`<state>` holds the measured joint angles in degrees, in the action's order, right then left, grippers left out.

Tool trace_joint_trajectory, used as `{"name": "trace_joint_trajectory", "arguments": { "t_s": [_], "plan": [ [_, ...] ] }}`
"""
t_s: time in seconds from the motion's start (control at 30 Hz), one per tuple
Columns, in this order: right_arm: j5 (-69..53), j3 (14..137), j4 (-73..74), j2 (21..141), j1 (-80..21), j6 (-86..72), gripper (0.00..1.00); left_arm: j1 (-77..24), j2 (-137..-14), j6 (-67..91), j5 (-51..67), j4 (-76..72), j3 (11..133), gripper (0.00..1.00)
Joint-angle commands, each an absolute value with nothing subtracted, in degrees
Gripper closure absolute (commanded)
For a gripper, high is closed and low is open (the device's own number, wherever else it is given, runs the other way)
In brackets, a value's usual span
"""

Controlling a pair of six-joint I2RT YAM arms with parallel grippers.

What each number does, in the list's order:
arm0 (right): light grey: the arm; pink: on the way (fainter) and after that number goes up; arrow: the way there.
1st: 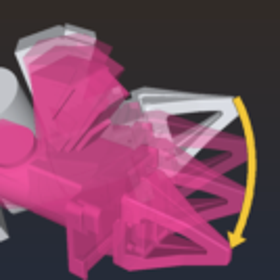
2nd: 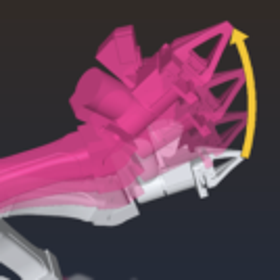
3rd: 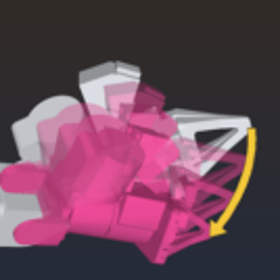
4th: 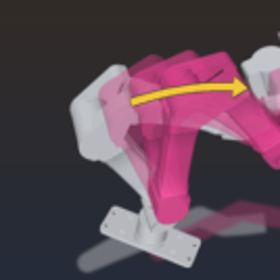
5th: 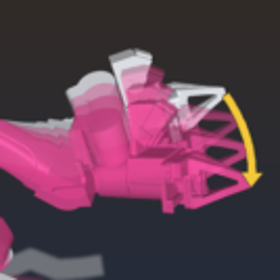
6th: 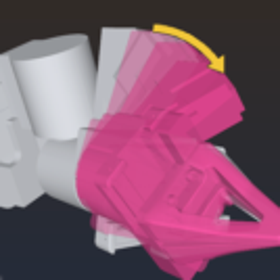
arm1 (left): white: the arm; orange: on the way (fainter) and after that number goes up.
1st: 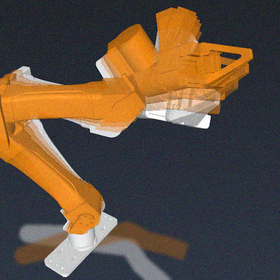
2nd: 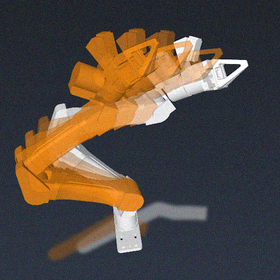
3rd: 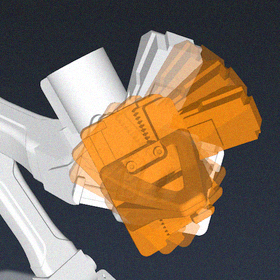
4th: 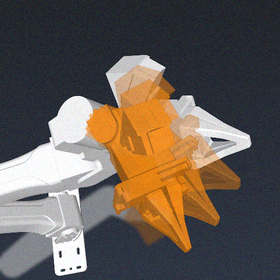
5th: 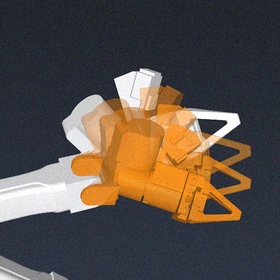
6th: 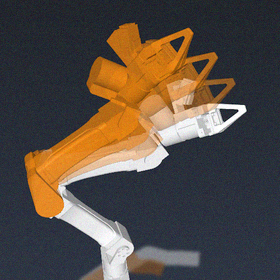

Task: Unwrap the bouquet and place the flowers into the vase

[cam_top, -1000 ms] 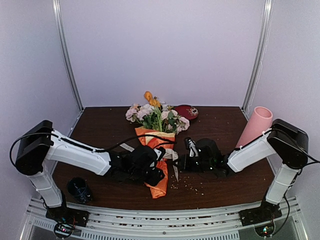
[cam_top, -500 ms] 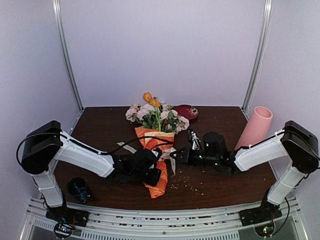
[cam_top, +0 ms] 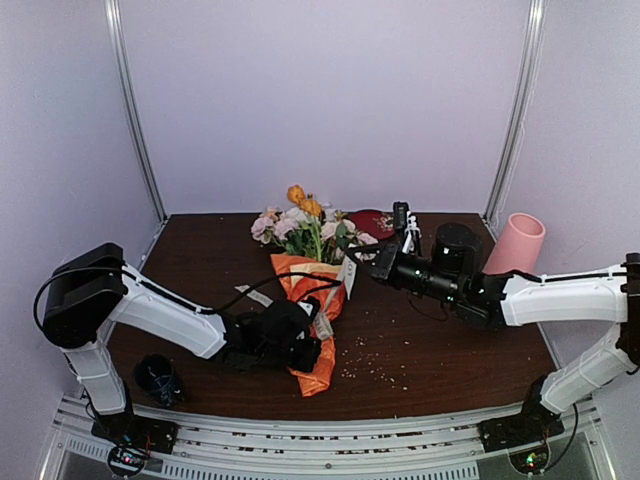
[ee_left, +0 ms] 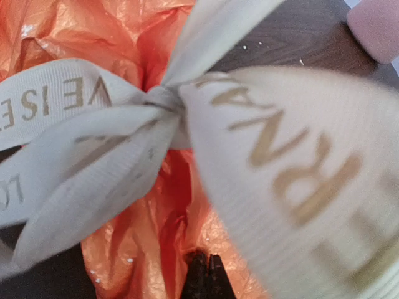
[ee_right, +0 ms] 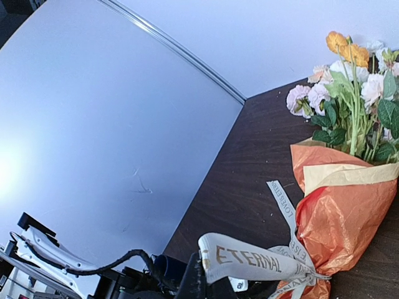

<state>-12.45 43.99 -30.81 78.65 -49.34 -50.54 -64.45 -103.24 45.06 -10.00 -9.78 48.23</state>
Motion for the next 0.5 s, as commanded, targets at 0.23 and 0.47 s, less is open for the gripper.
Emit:
{"name": "trace_joint_trajectory", "arguments": {
  "t_s": [0.23, 0.47],
  "plan": [
    [-8.3, 54.3, -22.5, 70.8, -47.7, -42.7, 1.0, -64.1, -106.1, 46.7, -9.3, -6.0, 46.1, 1.0],
    [-7.8, 63.9, -16.3, 68.0, -47.5, -37.7, 1.0, -64.1, -106.5, 46.7, -9.1, -6.2, 46.3, 1.0]
  ]
}}
